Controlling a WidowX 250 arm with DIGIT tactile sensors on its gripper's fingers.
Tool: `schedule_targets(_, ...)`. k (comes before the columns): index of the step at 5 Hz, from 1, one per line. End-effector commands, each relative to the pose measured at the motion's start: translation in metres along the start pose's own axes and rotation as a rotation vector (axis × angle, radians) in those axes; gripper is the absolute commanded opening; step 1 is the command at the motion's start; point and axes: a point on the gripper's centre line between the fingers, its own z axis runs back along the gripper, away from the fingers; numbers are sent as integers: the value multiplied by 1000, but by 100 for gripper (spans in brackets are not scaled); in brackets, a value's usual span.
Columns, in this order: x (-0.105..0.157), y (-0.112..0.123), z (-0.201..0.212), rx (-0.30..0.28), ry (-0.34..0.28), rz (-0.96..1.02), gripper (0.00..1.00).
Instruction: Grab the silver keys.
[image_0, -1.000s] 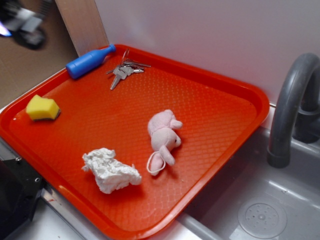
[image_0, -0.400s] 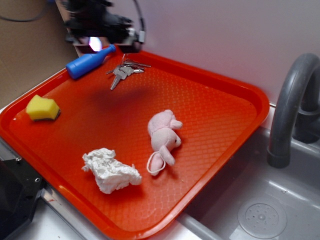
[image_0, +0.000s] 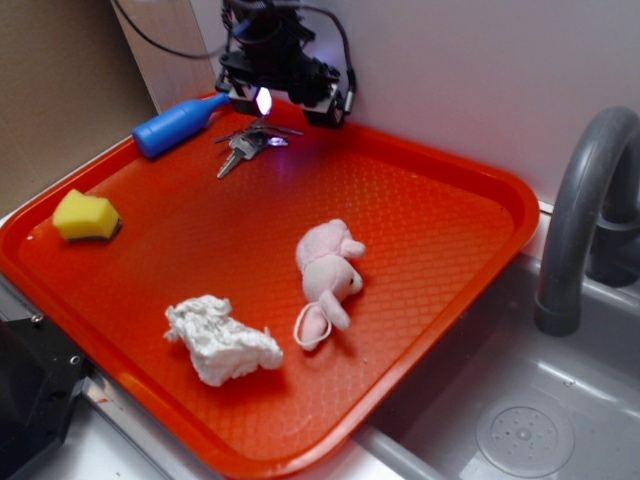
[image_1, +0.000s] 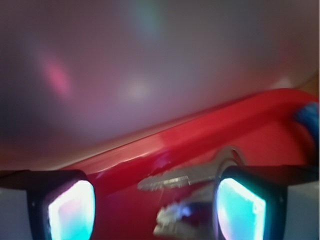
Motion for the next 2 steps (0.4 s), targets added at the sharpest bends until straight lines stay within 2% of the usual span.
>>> schedule_targets(1, 6, 47, 42, 59, -18, -10, 100)
schedule_targets(2, 3, 58, 46, 57, -24, 16, 100)
